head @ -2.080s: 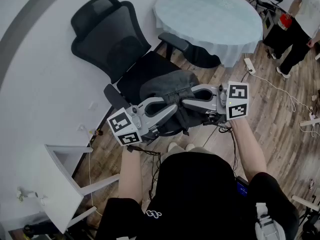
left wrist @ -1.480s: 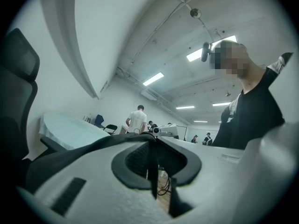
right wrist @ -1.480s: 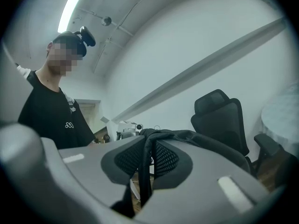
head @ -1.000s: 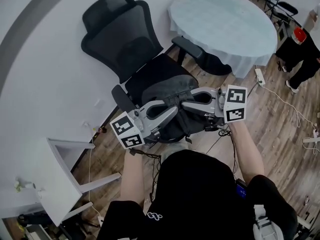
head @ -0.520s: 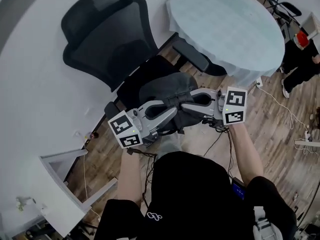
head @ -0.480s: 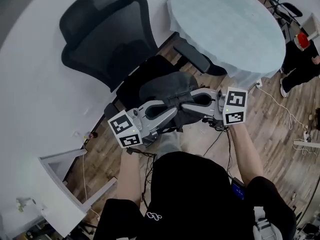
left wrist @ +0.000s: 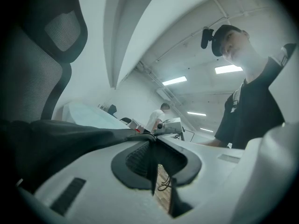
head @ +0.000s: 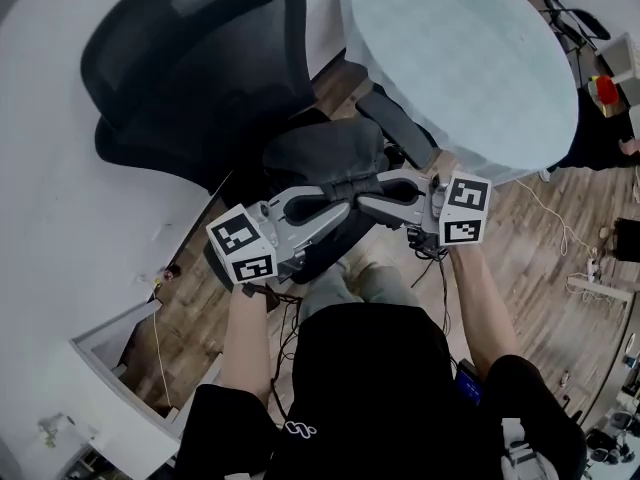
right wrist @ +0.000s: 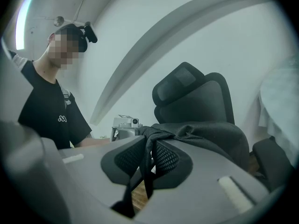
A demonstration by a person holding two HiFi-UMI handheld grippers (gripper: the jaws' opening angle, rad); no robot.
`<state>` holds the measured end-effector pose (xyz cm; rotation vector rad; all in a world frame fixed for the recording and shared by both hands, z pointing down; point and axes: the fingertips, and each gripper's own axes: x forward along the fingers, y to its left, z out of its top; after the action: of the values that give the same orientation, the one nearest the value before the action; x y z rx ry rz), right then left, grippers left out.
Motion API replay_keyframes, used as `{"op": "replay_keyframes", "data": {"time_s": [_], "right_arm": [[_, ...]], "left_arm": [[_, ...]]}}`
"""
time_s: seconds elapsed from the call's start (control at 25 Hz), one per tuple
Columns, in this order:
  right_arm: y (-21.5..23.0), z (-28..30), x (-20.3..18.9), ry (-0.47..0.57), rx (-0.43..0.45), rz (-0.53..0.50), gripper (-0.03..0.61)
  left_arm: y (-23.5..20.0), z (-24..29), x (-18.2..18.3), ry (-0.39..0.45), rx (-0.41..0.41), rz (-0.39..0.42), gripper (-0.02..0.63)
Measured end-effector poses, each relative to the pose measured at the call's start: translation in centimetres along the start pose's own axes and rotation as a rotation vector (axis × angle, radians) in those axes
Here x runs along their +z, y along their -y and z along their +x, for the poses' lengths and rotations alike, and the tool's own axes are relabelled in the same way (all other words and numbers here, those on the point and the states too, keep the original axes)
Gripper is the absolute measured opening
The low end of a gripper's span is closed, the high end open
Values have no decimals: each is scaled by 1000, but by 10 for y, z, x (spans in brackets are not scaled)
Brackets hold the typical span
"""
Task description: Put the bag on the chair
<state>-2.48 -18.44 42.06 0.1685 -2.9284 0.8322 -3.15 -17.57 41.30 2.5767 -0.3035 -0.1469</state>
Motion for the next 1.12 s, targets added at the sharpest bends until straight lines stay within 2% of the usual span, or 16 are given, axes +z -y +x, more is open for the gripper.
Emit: {"op": "replay_keyframes", "data": {"time_s": [0.24,0.52,0.84,1.0,1.12], "right_arm": [[32,22,22,52,-1,23,57],[73,39,26,65,-57,66,54],[123,27,14,74,-198,143,49],[156,28,1,87,-275,206,44],[178,33,-8,127,-304,272,43]], "left_arm": [[-38,-9,23,27,27,5,38],[-84,-12,28,-2,41,-36,38],[-130,14,13,-91,-1,-100,40],[-165,23,2,-108,17,-166,41],[-188,22,-5,-53,55,-243,41]]}}
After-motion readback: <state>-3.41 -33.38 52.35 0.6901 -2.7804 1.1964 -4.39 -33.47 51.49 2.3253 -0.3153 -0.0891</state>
